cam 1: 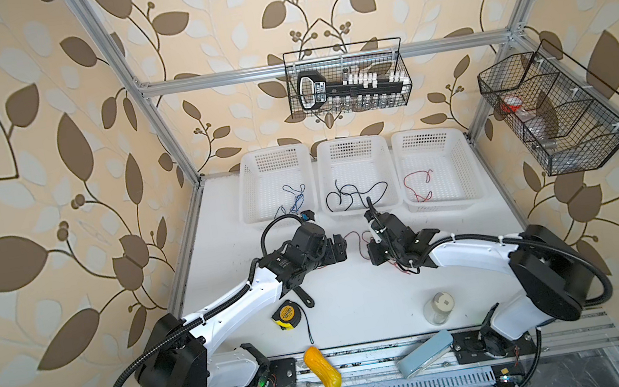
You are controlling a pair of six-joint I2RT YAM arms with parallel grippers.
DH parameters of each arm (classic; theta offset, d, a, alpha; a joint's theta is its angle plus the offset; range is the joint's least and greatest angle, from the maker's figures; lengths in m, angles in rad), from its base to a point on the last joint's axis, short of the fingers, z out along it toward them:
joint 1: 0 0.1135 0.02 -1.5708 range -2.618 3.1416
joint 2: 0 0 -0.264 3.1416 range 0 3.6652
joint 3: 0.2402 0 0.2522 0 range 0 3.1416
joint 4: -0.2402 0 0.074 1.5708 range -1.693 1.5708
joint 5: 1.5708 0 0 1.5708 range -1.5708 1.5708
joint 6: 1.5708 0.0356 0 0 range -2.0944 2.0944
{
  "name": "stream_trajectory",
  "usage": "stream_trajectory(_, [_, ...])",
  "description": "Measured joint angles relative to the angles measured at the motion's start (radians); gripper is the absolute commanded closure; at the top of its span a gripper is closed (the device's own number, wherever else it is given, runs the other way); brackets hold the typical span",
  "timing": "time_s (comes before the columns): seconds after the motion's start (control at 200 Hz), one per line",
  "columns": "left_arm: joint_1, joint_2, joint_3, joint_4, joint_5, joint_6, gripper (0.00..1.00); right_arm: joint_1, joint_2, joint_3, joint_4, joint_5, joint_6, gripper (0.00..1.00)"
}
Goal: Untangle the cables
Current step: 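Lift the red wire with clip up over the far basket with the right gripper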
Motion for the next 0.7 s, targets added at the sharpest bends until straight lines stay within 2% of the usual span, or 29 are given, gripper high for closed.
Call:
stream_trajectory(0.235, [0.0, -0.043, 0.0, 0.0, -0.026, 0.018, 0.01, -0.001, -0.266, 0.04, -0.018, -0.02, -0.047, 1.0])
stream_trajectory(0.705, [0.0, -0.1, 0.0, 0.026, -0.049, 0.04, 0.01, -0.046, -0.366, 0.166, -0.093, -0.049, -0.098, 1.0])
